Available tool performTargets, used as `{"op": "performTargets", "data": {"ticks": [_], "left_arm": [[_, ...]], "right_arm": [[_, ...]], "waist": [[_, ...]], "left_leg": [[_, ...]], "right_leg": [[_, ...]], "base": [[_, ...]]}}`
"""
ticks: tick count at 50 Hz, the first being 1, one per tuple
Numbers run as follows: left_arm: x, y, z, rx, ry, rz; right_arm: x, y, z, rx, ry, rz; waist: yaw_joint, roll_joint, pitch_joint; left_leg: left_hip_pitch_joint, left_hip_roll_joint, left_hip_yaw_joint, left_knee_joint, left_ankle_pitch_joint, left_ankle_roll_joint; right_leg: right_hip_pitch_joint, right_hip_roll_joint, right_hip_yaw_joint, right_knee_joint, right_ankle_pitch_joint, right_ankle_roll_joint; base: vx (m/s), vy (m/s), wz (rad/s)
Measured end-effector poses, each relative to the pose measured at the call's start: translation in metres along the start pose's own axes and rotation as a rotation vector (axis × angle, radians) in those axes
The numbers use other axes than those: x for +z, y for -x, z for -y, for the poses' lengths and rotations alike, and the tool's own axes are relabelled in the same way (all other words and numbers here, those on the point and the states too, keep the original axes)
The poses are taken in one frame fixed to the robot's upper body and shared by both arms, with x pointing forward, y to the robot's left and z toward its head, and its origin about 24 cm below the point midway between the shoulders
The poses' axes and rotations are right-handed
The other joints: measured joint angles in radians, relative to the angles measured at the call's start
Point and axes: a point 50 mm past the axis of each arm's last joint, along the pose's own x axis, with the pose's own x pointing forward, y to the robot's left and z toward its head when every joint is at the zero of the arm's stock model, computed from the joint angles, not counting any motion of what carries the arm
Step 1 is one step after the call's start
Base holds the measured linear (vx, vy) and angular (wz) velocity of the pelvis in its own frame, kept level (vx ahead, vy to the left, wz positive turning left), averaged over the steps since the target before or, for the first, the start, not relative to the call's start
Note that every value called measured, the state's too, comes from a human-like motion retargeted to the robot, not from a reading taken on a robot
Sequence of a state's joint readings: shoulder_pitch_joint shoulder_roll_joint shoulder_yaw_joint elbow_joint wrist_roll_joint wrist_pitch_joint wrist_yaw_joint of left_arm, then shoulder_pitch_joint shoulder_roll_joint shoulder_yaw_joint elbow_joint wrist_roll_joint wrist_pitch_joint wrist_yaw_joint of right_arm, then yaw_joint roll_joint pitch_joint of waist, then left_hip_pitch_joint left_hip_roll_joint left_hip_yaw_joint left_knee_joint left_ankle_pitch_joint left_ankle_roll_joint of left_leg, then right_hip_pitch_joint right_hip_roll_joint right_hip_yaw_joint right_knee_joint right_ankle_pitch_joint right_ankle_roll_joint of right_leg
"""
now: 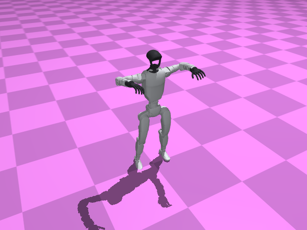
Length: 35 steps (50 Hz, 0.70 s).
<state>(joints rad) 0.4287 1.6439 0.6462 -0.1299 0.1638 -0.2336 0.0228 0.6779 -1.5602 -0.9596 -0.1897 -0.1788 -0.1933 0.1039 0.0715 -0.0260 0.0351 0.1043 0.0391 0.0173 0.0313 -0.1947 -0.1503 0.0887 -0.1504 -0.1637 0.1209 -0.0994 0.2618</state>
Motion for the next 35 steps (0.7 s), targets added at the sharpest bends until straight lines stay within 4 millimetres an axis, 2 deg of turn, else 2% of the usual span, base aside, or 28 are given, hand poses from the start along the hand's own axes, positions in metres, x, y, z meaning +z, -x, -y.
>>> {"op": "performTargets", "data": {"ticks": [12,35], "left_arm": [[-0.002,0.01,-0.002,0.007,-0.003,-0.021],[-0.003,0.014,-0.004,0.007,-0.005,-0.029]], "right_arm": [[0.001,0.002,0.004,-0.005,0.015,0.0],[0.001,0.001,0.003,-0.019,0.0,0.003]], "waist": [[-0.006,0.004,0.007],[-0.016,0.001,0.015]], "left_leg": [[0.002,0.0,0.01,0.0,-0.001,0.002],[0.0,-0.001,0.011,0.0,0.0,0.0]], "right_leg": [[-0.009,-0.001,0.008,0.011,-0.001,0.0],[-0.005,0.0,0.013,-0.001,0.001,0.0]], "base": [[0.0,0.0,0.0],[0.0,0.0,0.0]]}}
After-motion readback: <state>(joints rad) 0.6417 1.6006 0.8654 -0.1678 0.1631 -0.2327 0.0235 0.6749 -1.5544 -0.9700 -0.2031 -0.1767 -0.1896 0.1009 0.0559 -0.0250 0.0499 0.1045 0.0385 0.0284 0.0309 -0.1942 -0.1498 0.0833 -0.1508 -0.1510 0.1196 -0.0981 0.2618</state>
